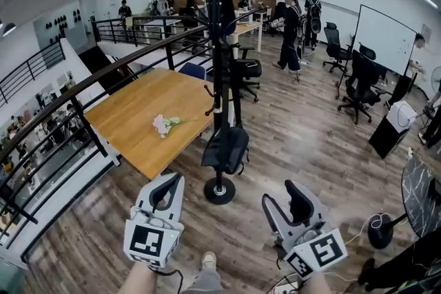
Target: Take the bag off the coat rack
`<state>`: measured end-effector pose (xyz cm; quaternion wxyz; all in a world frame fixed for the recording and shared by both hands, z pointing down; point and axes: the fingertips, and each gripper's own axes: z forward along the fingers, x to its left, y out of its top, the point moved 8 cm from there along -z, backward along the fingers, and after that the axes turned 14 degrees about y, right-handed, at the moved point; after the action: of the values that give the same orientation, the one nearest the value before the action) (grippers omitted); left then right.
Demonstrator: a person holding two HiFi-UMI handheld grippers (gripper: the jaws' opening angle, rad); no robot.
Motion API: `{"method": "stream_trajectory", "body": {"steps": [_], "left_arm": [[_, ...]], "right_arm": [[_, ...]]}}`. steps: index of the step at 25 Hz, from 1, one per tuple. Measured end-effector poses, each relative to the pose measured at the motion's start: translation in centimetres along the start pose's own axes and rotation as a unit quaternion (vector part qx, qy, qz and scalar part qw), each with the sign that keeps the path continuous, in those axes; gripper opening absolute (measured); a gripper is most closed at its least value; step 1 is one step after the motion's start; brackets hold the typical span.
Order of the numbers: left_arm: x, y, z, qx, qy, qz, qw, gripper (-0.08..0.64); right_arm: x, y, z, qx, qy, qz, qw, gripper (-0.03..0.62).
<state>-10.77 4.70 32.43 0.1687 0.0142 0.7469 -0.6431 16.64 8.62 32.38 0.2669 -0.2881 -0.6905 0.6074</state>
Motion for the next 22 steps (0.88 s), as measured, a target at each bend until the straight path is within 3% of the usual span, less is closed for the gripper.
{"method": "stream_trajectory", "body": {"steps": [5,15,22], "left_arm": [[2.3,-0.7,5.3,-0.003,-0.001,-0.024,0.9997,0.015],[7.4,-2.9,14.5,-0.005,-0.028,-0.009,0.9995,0.015],[9.1,-5.4,19.7,0.004,-0.053,-0.028,0.9982,0.015]], "right_arm": [[-3.3,-0.6,5.5,0.007,0.003,-0.007,1.000,0.229],[-8.7,-1.1,15.3,0.013,-0.009,-0.012,1.000,0.229],[-11.8,-3.1,20.6,0.015,-0.018,-0.003,1.000,0.229]]}}
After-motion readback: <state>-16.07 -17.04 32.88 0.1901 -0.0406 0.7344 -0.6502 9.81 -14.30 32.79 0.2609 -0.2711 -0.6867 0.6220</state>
